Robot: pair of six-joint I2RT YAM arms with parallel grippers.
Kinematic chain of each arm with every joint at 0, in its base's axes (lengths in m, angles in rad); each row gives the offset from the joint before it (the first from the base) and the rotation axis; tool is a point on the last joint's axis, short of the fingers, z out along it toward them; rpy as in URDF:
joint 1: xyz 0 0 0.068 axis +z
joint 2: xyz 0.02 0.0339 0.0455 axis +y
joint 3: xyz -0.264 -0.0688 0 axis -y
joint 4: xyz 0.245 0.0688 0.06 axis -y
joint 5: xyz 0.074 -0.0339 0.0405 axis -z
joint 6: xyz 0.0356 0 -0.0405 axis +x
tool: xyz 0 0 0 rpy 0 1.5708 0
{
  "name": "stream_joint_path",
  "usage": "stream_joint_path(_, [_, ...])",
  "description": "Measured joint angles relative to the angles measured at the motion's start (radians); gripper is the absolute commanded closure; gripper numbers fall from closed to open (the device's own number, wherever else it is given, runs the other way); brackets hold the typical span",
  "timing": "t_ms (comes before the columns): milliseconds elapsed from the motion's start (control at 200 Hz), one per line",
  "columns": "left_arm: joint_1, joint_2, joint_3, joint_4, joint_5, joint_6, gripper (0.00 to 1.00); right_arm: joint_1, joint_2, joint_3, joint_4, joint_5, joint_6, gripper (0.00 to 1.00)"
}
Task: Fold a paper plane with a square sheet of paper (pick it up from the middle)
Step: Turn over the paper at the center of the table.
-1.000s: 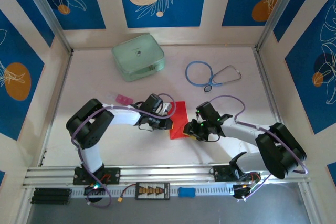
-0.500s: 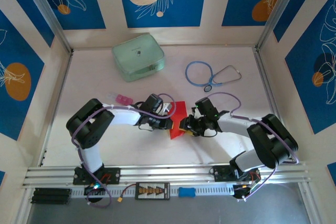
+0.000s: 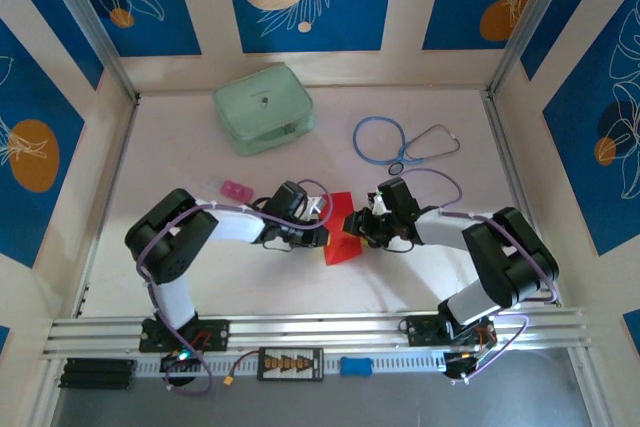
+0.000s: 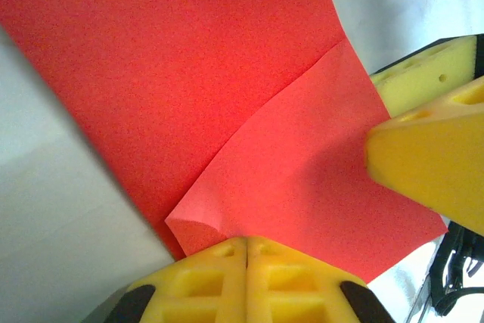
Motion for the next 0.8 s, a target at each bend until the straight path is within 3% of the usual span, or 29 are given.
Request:
stream_joint_path(580, [0.003, -0.002, -0.036, 0.073, 0.026, -0.015, 1.0, -0.016, 0.041, -0.019, 0.099, -0.016, -0.007, 0.73])
stream_joint_path(800, [0.003, -0.005, -0.037, 0.072, 0.025, -0.015, 0.97, -0.016, -0.002, -0.061, 0.114, 0.003, -0.014, 0.86])
